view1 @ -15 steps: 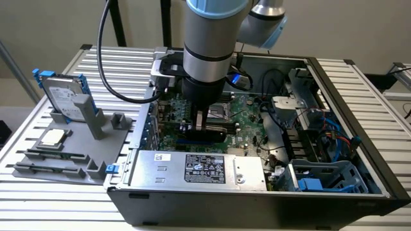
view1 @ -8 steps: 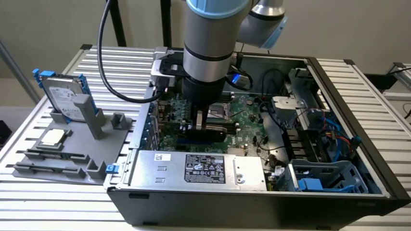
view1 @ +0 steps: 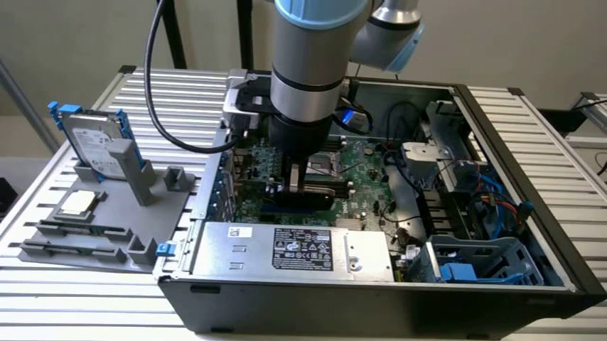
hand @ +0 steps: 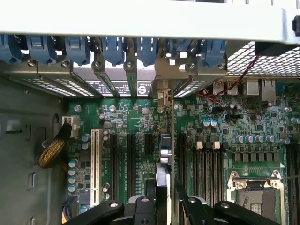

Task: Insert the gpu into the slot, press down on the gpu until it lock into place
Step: 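Insert the gpu into the slot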

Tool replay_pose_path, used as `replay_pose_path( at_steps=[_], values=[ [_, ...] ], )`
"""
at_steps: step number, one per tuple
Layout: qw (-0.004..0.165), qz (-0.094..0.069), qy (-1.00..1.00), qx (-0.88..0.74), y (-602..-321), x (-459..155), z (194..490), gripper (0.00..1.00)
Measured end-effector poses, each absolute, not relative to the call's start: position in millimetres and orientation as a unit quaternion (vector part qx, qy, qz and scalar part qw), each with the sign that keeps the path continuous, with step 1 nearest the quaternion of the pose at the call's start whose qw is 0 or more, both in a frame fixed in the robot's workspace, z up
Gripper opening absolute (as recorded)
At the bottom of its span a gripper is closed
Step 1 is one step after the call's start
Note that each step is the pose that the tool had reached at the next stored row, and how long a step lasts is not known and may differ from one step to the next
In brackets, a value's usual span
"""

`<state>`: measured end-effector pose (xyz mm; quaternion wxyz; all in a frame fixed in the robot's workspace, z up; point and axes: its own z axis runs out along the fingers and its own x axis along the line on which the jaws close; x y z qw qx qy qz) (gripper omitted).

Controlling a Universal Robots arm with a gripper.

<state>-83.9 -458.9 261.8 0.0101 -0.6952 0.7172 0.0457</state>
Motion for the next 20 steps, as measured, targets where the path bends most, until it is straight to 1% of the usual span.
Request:
replay_pose_path(
  at_steps=[20],
  values=[
    [0.002, 0.054, 0.717, -0.695, -458.9, -83.8, 260.4, 0.26]
  ],
)
